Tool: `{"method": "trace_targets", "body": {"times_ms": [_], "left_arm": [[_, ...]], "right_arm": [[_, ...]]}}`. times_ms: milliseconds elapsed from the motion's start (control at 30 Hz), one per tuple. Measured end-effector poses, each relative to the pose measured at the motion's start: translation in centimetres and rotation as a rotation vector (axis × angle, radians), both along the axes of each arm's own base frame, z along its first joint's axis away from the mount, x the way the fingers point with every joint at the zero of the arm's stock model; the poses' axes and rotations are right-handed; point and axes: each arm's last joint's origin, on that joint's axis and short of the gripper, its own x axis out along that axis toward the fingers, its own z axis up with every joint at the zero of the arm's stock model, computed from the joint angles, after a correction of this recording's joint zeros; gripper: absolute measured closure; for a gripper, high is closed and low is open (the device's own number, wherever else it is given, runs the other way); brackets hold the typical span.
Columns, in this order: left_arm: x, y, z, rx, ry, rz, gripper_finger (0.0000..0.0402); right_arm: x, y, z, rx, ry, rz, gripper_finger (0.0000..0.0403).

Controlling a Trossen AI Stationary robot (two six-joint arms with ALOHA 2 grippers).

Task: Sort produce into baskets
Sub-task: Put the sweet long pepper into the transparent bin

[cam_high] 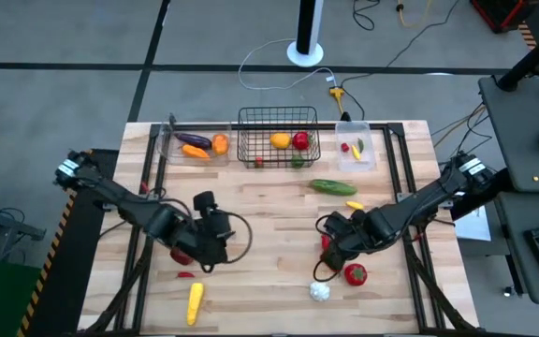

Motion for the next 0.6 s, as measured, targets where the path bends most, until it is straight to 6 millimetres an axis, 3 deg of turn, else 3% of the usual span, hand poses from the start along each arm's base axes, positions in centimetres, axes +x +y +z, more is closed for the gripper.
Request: {"method": "trace_targets", "body": {"times_ms": [300, 600], "left_arm": [[-2.6, -0.4, -1.1, -0.105, -0.288, -0.016, 0.0182], [-3.1, 0.0, -2.2, -0.101, -0.349, 0.018, 0.0182]], "right_arm": [[1.8, 0.1, -3.1, -0.022, 0.083, -0.025, 0.016], [2.3, -0.4, -5.4, 0.003, 0.186, -0.022, 0.0117]]}}
